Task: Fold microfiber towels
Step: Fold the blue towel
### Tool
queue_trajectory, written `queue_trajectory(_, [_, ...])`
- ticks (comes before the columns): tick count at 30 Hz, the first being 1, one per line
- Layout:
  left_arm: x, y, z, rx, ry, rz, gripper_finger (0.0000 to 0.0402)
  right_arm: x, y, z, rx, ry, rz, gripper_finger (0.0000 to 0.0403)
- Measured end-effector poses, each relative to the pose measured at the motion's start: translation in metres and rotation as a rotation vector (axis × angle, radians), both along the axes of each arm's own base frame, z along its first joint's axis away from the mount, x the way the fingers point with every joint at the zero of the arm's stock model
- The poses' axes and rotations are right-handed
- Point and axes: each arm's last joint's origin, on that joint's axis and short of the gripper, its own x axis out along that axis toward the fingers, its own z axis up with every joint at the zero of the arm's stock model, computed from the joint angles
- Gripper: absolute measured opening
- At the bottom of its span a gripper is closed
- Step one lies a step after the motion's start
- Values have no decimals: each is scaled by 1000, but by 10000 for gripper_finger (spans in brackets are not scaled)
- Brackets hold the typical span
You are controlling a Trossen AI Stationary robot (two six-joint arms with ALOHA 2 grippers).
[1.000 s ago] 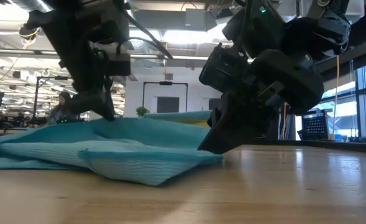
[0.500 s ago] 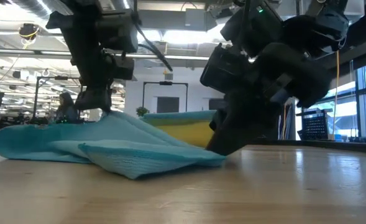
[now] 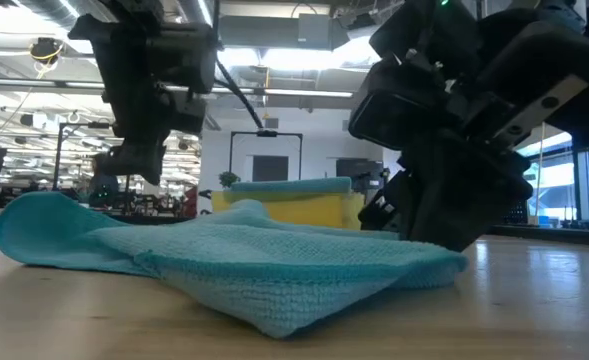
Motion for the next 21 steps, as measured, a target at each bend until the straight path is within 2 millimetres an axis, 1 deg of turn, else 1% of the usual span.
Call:
queue_trajectory(3, [7, -14, 1, -112, -66, -39, 98, 1, -4, 0, 3, -1, -4, 17])
queue_trajectory(6, [16, -36, 0, -215, -153, -129, 98, 1, -8, 5, 14, -11, 13, 19])
queue_trajectory(10, [23, -67, 1, -335, -248, -255, 98, -3, -10, 21, -20, -37, 19, 21])
queue_trajectory(12, [25, -84, 3, -395, -294, -323, 98, -4, -12, 36, -43, -80, 5, 21])
queue_trajectory(13, [26, -93, 3, -422, -318, -357, 98, -4, -12, 44, -65, -107, -7, 21])
queue_trajectory(15, [28, -109, 6, -480, -375, -427, 98, -6, -15, 52, -115, -128, -46, 21])
queue_trajectory(18, [29, -131, 9, -566, -423, -534, 98, -8, -19, 57, -212, -146, -112, 21])
queue_trajectory(21, [25, -150, 11, -636, -442, -619, 98, -7, -26, 59, -289, -159, -194, 21])
